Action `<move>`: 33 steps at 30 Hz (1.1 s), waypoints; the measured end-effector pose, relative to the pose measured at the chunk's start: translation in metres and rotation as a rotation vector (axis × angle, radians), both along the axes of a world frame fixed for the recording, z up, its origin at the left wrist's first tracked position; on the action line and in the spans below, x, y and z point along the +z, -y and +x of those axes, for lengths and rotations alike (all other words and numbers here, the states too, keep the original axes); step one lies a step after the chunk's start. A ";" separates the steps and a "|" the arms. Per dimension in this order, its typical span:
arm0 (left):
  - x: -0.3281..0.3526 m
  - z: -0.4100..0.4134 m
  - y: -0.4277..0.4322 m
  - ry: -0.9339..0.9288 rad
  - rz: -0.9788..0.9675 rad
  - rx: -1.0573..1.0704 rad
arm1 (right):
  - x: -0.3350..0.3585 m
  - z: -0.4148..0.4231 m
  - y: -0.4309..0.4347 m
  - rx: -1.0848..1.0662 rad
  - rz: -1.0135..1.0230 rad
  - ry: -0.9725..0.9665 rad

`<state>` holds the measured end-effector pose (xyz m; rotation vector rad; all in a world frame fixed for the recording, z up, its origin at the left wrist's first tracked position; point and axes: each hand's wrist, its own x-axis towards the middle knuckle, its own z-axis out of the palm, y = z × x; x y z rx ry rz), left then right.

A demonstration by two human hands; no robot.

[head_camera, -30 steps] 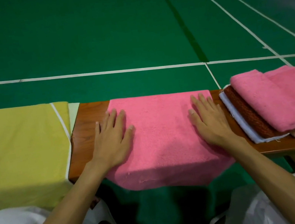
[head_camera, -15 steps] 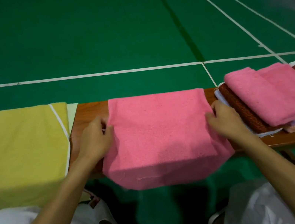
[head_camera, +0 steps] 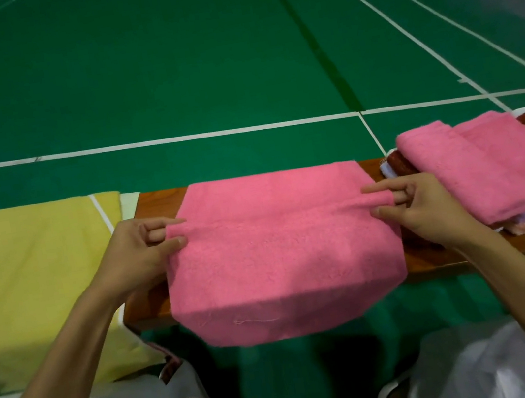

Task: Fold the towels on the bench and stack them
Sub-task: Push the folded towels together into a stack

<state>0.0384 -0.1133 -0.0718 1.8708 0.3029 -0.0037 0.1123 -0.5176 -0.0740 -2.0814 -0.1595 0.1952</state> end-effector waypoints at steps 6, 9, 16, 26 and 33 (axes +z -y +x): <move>0.004 -0.005 -0.011 0.078 0.399 0.050 | 0.012 -0.003 -0.003 -0.077 -0.433 0.290; 0.008 -0.005 -0.010 0.086 0.520 0.055 | 0.019 -0.004 -0.004 -0.115 -0.483 0.282; 0.011 0.007 -0.007 -0.094 -0.096 0.076 | 0.014 0.007 -0.026 -0.338 0.279 -0.125; 0.009 0.077 0.016 0.164 -0.589 0.181 | 0.024 0.078 -0.063 -0.314 0.705 0.015; 0.057 0.084 -0.009 0.579 -0.696 -0.150 | 0.080 0.071 -0.050 -0.085 0.936 0.359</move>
